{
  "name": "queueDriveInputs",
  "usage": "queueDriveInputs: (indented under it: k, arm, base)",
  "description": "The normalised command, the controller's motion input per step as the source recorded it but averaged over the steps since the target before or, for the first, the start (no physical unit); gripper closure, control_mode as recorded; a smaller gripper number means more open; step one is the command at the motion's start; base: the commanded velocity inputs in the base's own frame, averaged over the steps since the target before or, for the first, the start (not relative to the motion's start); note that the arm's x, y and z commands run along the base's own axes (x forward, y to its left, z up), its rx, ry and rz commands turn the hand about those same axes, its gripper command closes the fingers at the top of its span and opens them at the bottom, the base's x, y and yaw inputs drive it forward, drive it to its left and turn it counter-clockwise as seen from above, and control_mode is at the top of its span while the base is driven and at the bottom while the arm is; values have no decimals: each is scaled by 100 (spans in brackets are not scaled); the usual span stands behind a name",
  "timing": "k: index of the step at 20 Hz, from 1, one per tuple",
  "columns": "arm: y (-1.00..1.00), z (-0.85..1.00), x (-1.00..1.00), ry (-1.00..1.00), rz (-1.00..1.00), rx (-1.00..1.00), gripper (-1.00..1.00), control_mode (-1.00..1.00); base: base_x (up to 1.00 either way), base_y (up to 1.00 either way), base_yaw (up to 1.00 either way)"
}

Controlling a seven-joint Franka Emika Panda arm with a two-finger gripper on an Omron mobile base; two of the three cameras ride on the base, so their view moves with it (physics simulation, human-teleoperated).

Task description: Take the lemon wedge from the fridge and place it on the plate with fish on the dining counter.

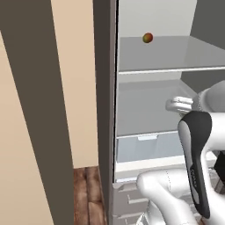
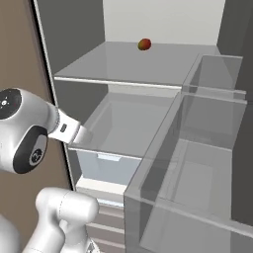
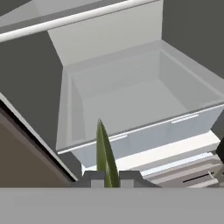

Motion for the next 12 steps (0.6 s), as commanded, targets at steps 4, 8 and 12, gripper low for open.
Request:
queueDriveInputs:
  k: [4, 8, 12]
  arm:
    - [0, 0, 0, 0, 0, 0, 100, 100]
    - [0, 0, 0, 0, 0, 0, 100, 100]
    - [0, 0, 0, 0, 0, 0, 100, 100]
  base:
    - [-99, 8, -2]
    - [-100, 8, -7]
    - [-100, 9, -15]
